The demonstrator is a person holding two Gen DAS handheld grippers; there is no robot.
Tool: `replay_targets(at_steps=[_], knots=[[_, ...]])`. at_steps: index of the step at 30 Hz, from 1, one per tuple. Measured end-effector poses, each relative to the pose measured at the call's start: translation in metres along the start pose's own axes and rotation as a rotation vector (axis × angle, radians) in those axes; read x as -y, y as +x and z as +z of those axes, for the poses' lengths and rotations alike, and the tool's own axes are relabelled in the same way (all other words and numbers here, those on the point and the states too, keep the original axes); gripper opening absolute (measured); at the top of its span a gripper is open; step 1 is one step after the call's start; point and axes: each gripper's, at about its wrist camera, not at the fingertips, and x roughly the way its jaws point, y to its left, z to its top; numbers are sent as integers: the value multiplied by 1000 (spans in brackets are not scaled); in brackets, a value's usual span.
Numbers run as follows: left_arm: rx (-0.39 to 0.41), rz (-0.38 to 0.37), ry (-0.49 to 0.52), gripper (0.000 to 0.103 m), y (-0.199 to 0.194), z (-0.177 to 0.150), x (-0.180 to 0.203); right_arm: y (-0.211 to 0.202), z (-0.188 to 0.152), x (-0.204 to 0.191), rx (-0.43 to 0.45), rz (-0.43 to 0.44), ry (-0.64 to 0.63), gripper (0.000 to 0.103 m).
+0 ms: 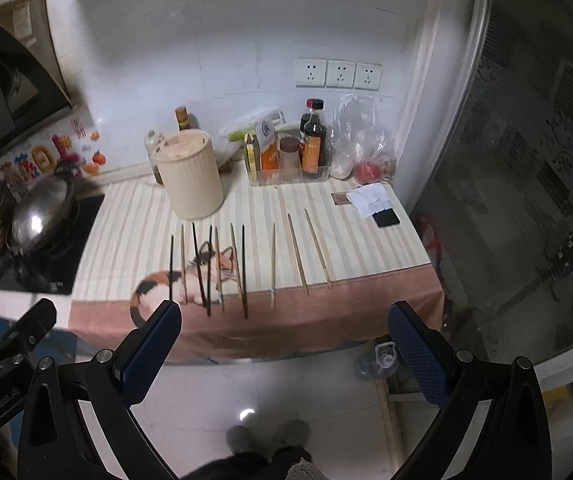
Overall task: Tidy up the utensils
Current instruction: 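Move both tools down toward the row of chopsticks on the cloth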
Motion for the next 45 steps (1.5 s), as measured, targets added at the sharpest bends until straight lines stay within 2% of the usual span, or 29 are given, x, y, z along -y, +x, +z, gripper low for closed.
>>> replay_targets(at_steps=[3, 6, 11, 16, 18, 21, 24, 25, 26, 27, 29, 31, 35, 38, 39, 40, 41, 43, 45], knots=[[55, 4, -4, 103, 7, 1, -16, 3, -2, -1, 53, 2, 37, 103], [113, 21, -6, 103, 22, 5, -32, 17, -7, -7, 68, -15, 50, 103], [140, 94, -11, 103, 63, 8, -56, 67, -7, -19, 18, -21, 59, 103], [35, 151, -27, 103, 132, 18, -74, 143, 1, -24, -91, -16, 51, 100], [-36, 153, -36, 103, 166, 22, -78, 185, 7, -23, -157, 24, 46, 82], [-165, 135, -57, 103, 221, 21, -80, 249, 15, -21, -257, 77, 36, 67], [-281, 121, -78, 101, 276, 19, -74, 311, 22, -25, -354, 110, 22, 57], [-308, 116, -83, 95, 290, 17, -71, 333, 25, -27, -389, 124, 13, 55], [-344, 110, -88, 81, 307, 16, -68, 354, 28, -28, -422, 133, 7, 48], [-388, 102, -92, 74, 326, 15, -64, 373, 31, -30, -449, 149, 3, 42], [-451, 80, -107, 54, 357, 15, -58, 404, 36, -33, -487, 164, 2, 36], [-501, 67, -112, 45, 386, 13, -51, 436, 40, -37, -536, 179, -5, 35], [-560, 61, -114, 45, 424, 11, -42, 491, 41, -48, -633, 175, -32, 35], [-582, 64, -101, 44, 439, 10, -37, 515, 38, -54, -690, 188, -38, 35], [-591, 71, -92, 41, 444, 9, -35, 520, 38, -55, -701, 191, -38, 35], [-601, 74, -84, 30, 448, 7, -34, 525, 37, -57, -715, 196, -41, 35], [-610, 75, -81, 24, 452, 6, -33, 528, 37, -58, -722, 193, -42, 35], [-616, 81, -70, 20, 455, 2, -32, 535, 34, -63, -740, 197, -54, 35], [-612, 88, -54, 10, 456, -4, -32, 536, 32, -68, -738, 169, -82, 34]])
